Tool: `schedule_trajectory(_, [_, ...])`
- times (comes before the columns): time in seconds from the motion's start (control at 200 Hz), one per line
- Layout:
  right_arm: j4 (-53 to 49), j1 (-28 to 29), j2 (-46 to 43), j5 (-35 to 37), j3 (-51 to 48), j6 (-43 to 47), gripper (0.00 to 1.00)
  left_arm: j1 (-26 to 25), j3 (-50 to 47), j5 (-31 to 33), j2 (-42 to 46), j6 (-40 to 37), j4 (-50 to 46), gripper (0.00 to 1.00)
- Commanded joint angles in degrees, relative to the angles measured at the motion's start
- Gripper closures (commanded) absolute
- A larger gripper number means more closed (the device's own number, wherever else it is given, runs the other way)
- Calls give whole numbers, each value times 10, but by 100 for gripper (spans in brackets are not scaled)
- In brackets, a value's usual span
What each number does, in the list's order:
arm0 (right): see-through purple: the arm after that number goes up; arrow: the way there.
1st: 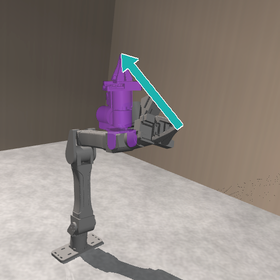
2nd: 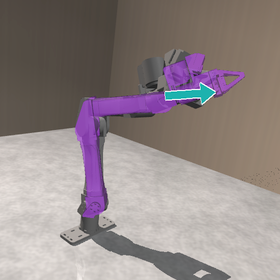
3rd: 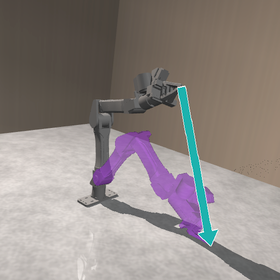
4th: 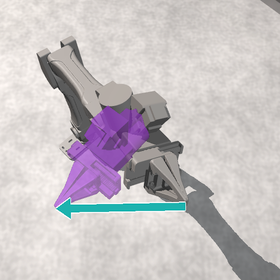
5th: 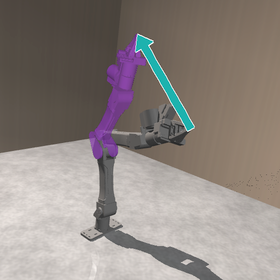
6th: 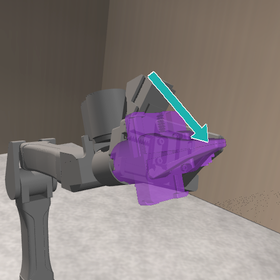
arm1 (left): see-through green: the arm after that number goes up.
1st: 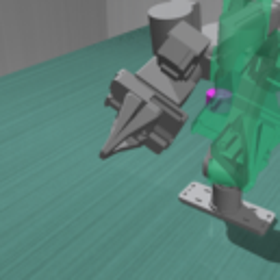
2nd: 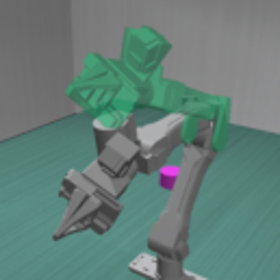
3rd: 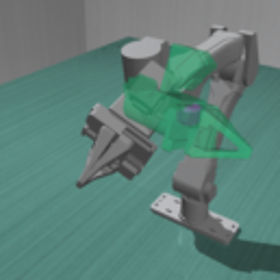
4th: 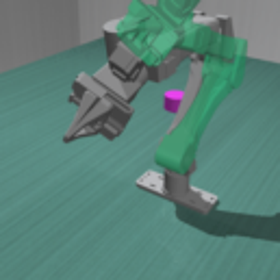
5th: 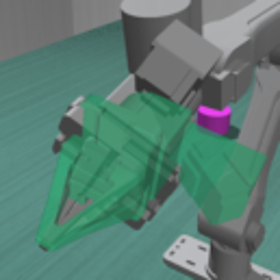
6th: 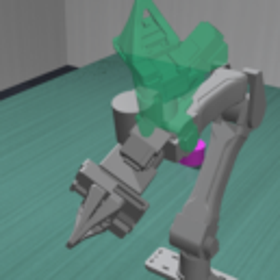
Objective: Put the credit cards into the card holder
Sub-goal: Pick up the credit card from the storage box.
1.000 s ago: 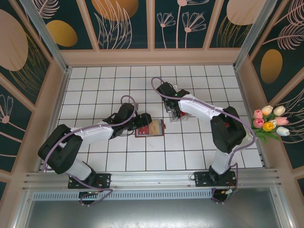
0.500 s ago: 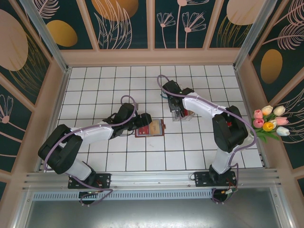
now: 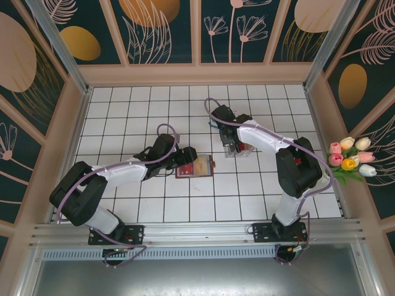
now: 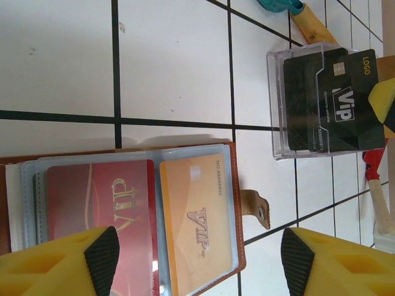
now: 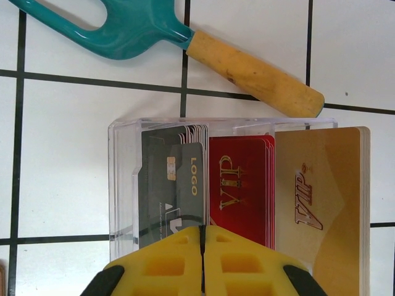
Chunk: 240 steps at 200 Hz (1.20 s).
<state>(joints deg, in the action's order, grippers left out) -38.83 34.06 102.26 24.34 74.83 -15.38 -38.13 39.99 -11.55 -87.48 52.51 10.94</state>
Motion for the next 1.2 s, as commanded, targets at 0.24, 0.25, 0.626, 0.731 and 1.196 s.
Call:
schedule_trajectory(0.24, [-34,-4,11,25,7,1,90,4,7,3,0,-10,3,28])
schedule_trajectory(0.25, [-34,-3,10,26,7,0,90,4,6,3,0,-10,3,28])
schedule_trajectory(0.626, [-41,3,13,56,5,-9,94,4,12,0,-6,-12,2,28])
schedule_trajectory(0.731, [-38,6,10,58,6,-7,96,4,11,0,-6,-12,3,28])
schedule_trajectory(1.196, [-24,4,-42,0,16,-6,100,5,14,0,-5,-12,1,28])
